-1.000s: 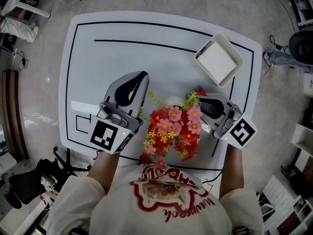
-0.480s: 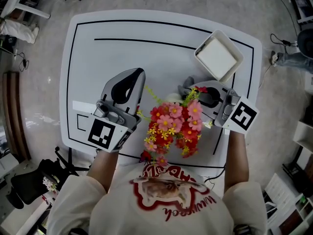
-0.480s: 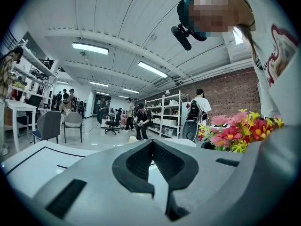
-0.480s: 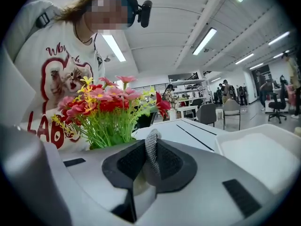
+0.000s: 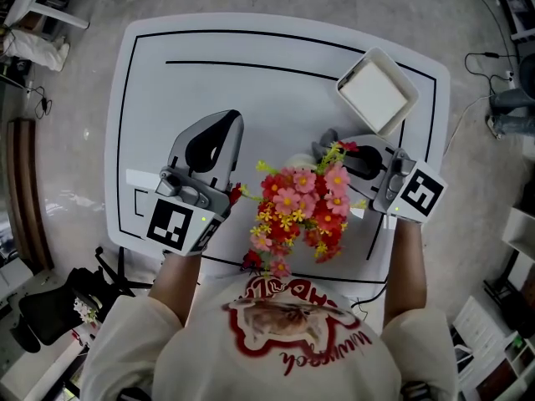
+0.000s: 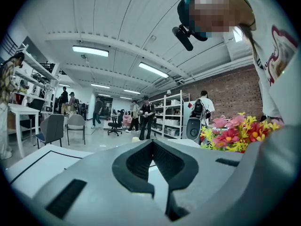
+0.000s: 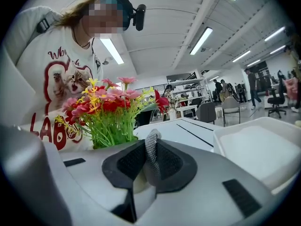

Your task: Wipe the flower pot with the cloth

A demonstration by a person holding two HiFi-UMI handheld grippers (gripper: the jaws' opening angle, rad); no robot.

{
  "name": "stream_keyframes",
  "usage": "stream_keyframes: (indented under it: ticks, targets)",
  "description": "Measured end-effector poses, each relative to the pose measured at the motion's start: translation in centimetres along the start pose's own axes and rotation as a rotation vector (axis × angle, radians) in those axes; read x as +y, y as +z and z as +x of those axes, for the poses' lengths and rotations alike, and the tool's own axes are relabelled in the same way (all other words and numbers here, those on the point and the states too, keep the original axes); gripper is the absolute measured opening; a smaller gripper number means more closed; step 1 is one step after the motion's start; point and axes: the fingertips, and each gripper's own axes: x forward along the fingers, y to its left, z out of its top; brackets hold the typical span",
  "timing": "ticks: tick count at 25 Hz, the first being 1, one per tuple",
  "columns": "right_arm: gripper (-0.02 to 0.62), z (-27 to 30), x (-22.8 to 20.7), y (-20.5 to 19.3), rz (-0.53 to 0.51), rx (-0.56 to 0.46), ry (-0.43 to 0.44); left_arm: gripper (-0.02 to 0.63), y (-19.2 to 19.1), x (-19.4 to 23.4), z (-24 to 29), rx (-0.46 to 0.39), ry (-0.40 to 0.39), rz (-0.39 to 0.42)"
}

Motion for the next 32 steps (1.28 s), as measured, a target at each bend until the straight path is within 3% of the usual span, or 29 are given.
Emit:
stream_keyframes:
  ticks: [32]
  targets:
    - [0.057, -2.2, 1.0, -1.9, -0.020, 0.026, -0.136, 0.003, 1.4, -1.4, -2.9, -0.010, 0.040, 0.040]
